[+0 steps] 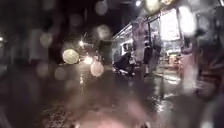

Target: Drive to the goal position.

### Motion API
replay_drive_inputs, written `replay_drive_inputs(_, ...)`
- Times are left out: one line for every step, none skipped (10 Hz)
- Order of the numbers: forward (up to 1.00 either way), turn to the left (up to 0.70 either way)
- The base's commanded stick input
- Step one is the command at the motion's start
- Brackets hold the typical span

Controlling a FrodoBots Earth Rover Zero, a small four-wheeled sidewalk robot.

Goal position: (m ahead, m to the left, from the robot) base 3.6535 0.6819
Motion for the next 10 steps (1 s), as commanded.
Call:
replay_drive_inputs(0.7, 0.0)
replay_drive_inputs(0.7, 0.0)
replay_drive_inputs(0.7, 0.0)
replay_drive_inputs(0.7, 0.0)
replay_drive_inputs(0.7, 0.0)
replay_drive_inputs(0.7, 0.0)
replay_drive_inputs(0.7, 0.0)
replay_drive_inputs(0.7, 0.0)
replay_drive_inputs(0.7, 0.0)
replay_drive_inputs(0.7, 0.0)
